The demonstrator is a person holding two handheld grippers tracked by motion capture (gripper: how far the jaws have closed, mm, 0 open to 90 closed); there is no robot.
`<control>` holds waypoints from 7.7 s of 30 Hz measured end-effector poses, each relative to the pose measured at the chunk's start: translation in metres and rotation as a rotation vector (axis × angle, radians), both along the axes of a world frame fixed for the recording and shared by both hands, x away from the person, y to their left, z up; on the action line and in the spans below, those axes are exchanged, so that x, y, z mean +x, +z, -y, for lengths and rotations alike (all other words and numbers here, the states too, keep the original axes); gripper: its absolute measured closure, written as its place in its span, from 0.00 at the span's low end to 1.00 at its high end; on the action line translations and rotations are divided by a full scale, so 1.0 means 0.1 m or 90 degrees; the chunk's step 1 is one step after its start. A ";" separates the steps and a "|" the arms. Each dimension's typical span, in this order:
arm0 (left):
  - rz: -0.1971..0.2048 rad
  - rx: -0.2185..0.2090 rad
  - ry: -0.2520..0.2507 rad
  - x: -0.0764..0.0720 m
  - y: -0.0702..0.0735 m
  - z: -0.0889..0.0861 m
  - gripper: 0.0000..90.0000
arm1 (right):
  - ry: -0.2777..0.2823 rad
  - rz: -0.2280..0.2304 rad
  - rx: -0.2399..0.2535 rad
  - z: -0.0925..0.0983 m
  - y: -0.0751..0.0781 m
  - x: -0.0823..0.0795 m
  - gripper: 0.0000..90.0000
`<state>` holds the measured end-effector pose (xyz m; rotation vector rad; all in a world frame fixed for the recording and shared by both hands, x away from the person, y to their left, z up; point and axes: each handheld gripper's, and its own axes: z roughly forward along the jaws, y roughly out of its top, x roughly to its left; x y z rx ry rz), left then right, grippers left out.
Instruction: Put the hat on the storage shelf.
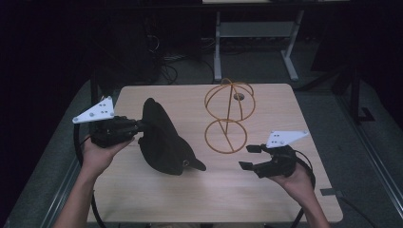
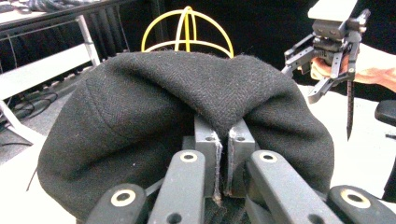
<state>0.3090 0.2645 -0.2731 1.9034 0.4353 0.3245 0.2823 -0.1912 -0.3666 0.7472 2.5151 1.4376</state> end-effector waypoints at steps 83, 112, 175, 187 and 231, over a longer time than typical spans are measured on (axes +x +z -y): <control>-0.172 0.130 -0.026 1.71 0.51 2.67 0.73 | -0.197 -0.037 0.068 1.04 -0.50 0.03 0.34; -0.140 0.139 -0.014 1.54 0.61 2.33 0.66 | -0.206 -0.035 0.051 1.00 -0.51 0.05 0.31; -0.132 0.114 0.012 0.92 0.40 1.44 0.61 | -0.205 -0.030 0.015 0.87 -0.53 0.07 0.27; -0.142 0.106 0.025 0.83 0.29 1.25 0.61 | -0.196 -0.032 0.009 0.83 -0.53 0.07 0.27; -0.174 0.090 0.064 0.54 -0.21 0.78 0.59 | -0.176 -0.028 -0.008 0.69 -0.54 0.06 0.27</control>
